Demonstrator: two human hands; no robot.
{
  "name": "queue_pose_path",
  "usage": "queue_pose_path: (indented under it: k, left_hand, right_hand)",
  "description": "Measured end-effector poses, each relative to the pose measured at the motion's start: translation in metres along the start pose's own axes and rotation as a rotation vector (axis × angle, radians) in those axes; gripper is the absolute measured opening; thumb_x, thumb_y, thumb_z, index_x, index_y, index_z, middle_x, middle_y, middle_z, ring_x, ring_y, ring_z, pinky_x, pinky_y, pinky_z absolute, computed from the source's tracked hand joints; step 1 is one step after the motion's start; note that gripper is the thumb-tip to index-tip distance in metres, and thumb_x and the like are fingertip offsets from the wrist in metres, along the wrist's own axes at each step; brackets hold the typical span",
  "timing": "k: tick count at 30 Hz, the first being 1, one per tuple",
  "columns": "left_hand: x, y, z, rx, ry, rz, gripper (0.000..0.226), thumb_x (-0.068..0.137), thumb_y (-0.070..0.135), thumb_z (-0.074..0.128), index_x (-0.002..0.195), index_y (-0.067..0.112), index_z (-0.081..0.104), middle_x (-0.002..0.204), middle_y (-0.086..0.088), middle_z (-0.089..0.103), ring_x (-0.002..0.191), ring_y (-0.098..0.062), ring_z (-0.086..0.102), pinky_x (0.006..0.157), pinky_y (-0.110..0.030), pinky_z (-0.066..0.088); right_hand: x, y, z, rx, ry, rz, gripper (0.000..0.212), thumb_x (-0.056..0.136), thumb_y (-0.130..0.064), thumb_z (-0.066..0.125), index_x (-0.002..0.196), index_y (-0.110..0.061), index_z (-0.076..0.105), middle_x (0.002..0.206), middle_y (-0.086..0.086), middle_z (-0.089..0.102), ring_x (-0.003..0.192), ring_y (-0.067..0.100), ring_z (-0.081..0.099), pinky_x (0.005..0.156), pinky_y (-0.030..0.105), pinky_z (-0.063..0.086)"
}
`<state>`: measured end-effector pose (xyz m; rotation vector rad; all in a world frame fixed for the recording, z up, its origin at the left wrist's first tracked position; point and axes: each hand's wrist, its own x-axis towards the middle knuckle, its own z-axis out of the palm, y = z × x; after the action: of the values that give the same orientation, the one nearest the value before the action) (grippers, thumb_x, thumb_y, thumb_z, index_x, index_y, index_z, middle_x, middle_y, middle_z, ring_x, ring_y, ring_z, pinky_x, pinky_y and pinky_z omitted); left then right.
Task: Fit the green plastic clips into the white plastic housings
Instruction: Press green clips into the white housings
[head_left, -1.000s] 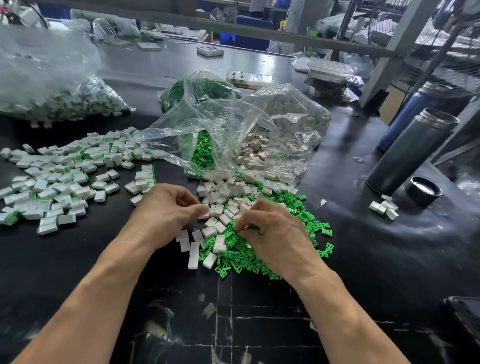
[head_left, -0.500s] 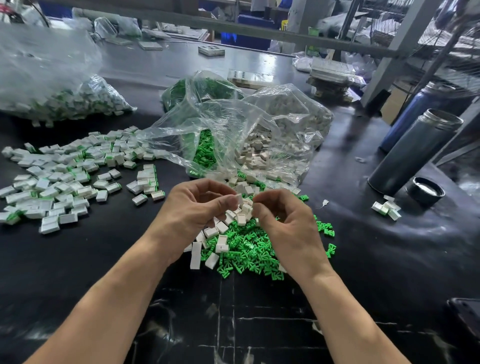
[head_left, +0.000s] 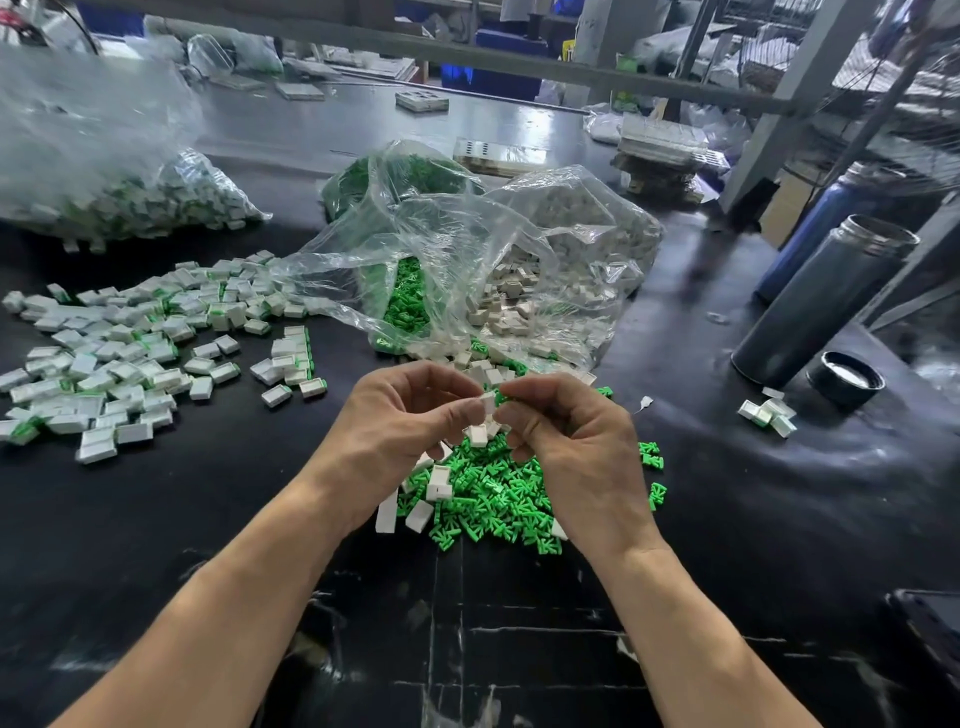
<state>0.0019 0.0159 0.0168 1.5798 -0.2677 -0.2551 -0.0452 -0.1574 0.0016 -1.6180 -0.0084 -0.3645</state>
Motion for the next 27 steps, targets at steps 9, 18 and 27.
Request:
queue_pose_path:
  k: [9,18,27]
  left_hand:
    - [-0.001,-0.001,0.002,0.03,-0.031,0.001,0.02,0.082,0.016,0.082,0.099,0.007,0.075,0.083,-0.011,0.073,0.07,-0.016,0.065,0.066,-0.029,0.056]
    - [-0.003,-0.002,0.01,0.033,-0.02,0.062,0.017,0.084,0.014,0.08,0.097,0.005,0.073,0.08,-0.005,0.073,0.068,-0.01,0.065,0.064,-0.022,0.055]
    - [-0.006,-0.002,0.014,0.057,0.036,0.094,0.009,0.084,0.012,0.08,0.093,0.011,0.077,0.083,-0.003,0.078,0.066,-0.007,0.069,0.062,-0.017,0.054]
  right_hand:
    - [0.001,0.0,-0.003,-0.058,-0.032,-0.015,0.033,0.09,-0.002,0.075,0.09,-0.035,0.082,0.078,-0.003,0.075,0.067,0.009,0.063,0.063,0.022,0.054]
    - [0.004,-0.004,-0.007,0.09,-0.001,0.135,0.011,0.09,-0.005,0.075,0.089,-0.016,0.078,0.074,0.006,0.074,0.064,0.015,0.067,0.06,0.027,0.06]
    - [-0.001,0.0,-0.002,-0.09,-0.008,0.031,0.023,0.095,-0.006,0.071,0.084,-0.026,0.075,0.075,0.006,0.072,0.063,0.011,0.064,0.058,0.025,0.057]
